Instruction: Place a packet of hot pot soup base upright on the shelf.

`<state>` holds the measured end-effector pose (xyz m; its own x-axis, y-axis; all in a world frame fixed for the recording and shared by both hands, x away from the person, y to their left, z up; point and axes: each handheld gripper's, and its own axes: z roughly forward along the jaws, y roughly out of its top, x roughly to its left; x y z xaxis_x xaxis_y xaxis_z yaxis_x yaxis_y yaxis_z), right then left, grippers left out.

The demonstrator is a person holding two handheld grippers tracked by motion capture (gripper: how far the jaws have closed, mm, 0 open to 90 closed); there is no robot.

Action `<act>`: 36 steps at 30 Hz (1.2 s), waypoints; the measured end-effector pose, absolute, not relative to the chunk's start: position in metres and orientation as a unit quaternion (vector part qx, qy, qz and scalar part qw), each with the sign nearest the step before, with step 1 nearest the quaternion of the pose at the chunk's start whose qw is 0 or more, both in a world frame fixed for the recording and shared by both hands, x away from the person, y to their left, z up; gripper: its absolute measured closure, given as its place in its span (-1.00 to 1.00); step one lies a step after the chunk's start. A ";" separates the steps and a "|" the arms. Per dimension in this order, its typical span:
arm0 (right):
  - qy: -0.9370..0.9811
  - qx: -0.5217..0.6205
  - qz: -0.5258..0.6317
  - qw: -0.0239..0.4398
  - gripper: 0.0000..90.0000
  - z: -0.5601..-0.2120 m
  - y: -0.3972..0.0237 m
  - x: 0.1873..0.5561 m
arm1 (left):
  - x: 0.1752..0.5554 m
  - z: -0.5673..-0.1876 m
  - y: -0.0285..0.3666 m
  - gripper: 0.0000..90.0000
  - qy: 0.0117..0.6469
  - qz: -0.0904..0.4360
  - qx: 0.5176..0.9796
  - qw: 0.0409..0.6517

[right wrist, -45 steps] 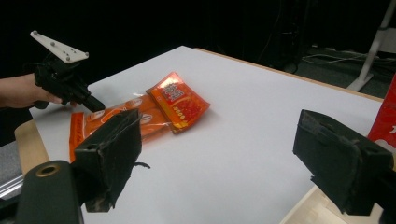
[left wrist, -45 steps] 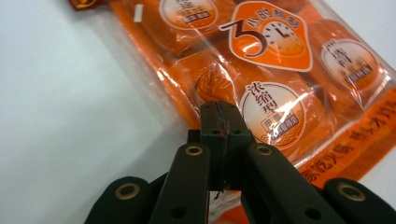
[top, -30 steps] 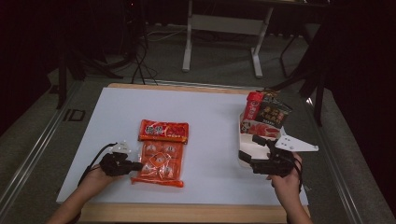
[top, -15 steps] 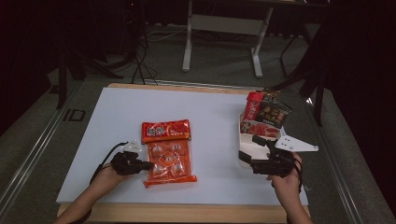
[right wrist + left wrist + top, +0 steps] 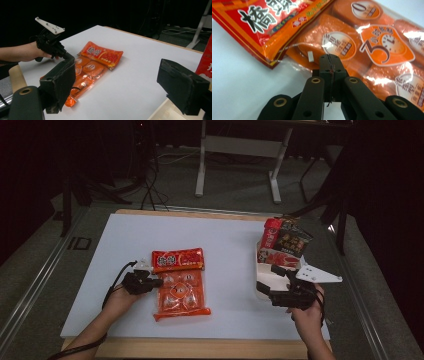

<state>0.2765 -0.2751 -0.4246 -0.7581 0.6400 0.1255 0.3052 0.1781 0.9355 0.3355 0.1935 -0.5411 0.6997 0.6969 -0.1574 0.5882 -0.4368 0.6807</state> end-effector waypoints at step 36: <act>0.754 0.314 0.557 0.150 -0.66 -0.427 -0.276 0.277 | 0.346 -0.538 0.125 1.00 0.314 0.040 0.869 0.380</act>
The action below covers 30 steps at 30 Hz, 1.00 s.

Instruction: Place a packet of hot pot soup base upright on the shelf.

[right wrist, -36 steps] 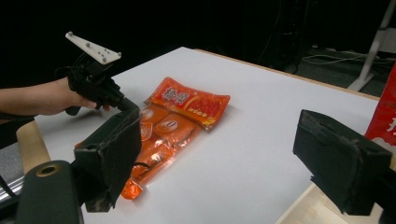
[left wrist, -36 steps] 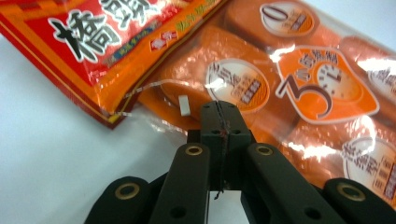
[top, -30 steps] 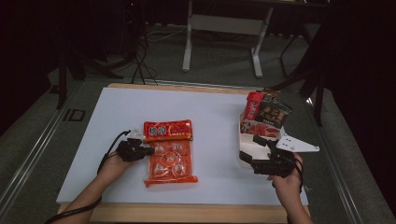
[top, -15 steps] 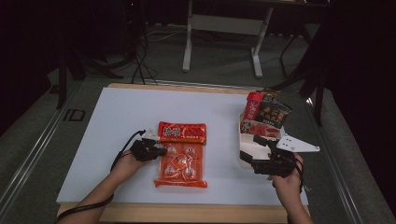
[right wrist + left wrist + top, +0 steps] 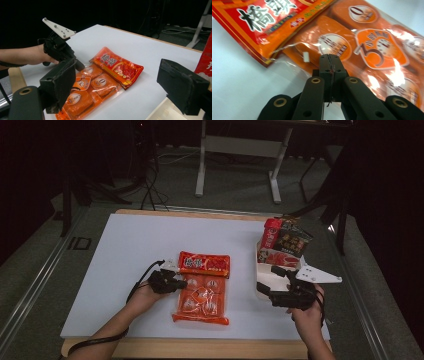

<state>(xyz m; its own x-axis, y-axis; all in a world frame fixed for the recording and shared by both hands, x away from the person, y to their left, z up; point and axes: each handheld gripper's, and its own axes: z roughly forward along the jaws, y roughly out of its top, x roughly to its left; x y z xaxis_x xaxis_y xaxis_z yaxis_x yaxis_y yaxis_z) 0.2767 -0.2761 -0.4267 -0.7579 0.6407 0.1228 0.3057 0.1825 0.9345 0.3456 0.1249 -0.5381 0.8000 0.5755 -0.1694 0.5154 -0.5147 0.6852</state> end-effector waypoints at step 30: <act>0.762 0.308 0.551 0.149 -0.66 -0.428 -0.270 0.277 | 0.289 -0.535 0.118 1.00 0.271 -0.012 0.887 0.375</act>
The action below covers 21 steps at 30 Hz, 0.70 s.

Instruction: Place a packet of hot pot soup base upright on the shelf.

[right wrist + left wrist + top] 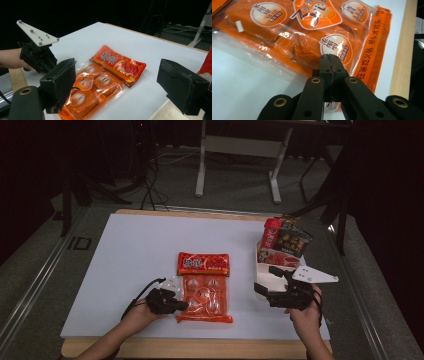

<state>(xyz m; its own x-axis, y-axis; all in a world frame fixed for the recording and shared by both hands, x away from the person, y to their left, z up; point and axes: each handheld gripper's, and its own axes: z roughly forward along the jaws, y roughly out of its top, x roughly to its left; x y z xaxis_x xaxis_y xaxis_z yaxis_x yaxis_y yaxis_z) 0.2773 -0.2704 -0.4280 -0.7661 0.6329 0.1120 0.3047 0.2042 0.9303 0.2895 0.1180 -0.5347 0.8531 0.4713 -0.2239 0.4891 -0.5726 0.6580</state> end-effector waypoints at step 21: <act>0.763 0.303 0.549 0.158 -0.66 -0.428 -0.272 0.275 | 0.311 -0.504 0.140 -0.11 0.342 0.023 0.828 0.445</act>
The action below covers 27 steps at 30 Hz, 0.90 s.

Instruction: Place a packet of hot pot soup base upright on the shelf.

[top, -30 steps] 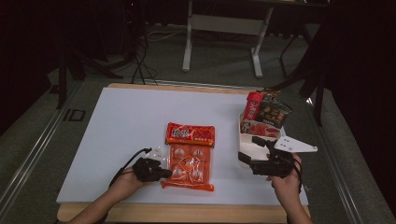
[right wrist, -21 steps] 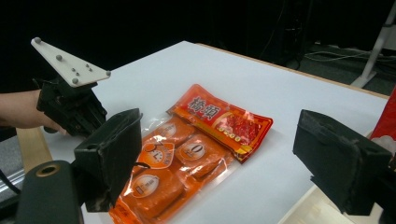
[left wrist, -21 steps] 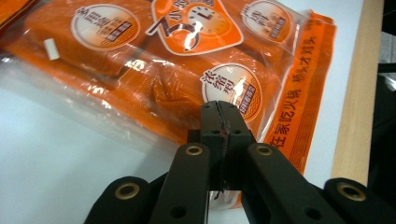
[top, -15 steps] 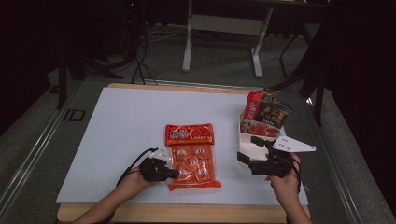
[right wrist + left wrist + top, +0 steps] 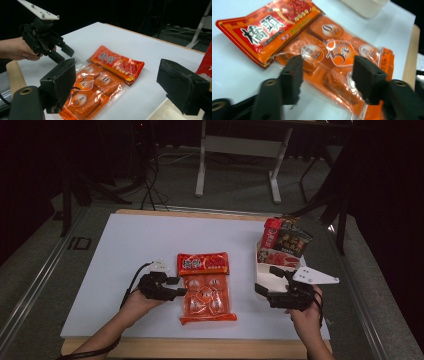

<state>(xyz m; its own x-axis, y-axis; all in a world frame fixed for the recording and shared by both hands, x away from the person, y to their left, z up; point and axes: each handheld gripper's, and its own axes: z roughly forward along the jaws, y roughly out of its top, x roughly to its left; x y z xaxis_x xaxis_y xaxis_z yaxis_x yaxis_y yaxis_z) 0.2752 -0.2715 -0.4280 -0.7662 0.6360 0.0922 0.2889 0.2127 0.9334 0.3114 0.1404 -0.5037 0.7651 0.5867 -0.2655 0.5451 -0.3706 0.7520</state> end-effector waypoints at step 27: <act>0.761 0.284 0.553 0.187 -0.77 -0.425 -0.265 0.269 | 0.401 -0.539 0.157 -0.34 0.420 0.056 0.804 0.418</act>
<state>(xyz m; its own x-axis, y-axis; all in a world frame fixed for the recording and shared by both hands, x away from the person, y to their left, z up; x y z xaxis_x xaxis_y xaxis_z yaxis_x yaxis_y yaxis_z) 0.2686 -0.2650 -0.4248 -0.7689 0.6387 0.0295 0.2251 0.2272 0.9475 0.4006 0.1570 -0.5394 0.6409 0.7220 -0.2608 0.6282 -0.2981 0.7187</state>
